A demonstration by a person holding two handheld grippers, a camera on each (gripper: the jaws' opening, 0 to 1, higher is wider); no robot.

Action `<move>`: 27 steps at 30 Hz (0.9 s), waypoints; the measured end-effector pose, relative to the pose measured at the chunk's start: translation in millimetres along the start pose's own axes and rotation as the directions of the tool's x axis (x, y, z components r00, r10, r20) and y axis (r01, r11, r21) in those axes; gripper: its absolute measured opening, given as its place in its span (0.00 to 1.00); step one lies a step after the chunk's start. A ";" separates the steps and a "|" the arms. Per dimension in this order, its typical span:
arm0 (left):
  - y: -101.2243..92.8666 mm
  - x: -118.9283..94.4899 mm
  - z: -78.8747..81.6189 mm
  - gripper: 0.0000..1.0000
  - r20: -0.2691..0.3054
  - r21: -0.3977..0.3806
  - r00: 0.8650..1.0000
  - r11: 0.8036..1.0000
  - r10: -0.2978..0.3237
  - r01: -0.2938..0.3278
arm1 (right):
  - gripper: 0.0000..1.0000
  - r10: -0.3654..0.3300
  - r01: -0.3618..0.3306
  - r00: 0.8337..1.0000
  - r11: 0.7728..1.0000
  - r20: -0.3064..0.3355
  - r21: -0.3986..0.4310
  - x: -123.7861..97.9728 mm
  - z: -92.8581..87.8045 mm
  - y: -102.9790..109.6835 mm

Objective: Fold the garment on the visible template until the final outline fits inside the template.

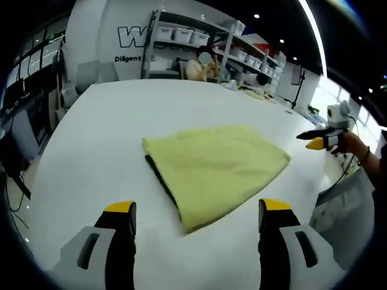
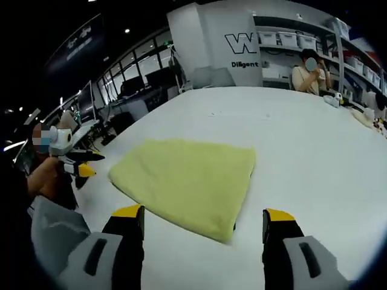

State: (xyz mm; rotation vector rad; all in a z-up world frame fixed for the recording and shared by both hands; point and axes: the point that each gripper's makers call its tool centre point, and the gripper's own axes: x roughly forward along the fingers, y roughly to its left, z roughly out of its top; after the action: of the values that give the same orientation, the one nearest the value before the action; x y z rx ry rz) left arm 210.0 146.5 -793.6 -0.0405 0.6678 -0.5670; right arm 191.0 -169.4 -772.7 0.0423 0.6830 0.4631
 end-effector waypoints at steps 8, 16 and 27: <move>-11.3 -13.7 10.1 0.94 -0.002 0.003 0.999 0.999 0.044 -0.044 | 0.95 0.016 -0.016 1.000 0.999 0.000 -0.041 -13.3 4.5 18.6; -25.5 -24.2 11.5 0.99 -0.005 0.007 0.996 0.996 0.093 -0.093 | 0.99 0.000 0.000 1.000 1.000 0.015 -0.021 -25.8 4.1 23.8; -39.3 -30.8 9.6 0.99 0.001 0.001 0.996 0.996 0.089 -0.089 | 0.99 0.002 -0.002 1.000 0.999 0.013 -0.036 -36.1 1.4 31.7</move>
State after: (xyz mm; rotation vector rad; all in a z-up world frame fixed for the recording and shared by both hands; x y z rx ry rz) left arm 176.9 127.5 -760.0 -0.0095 0.6654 -0.4816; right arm 154.7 -156.2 -744.0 0.0115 0.6618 0.4765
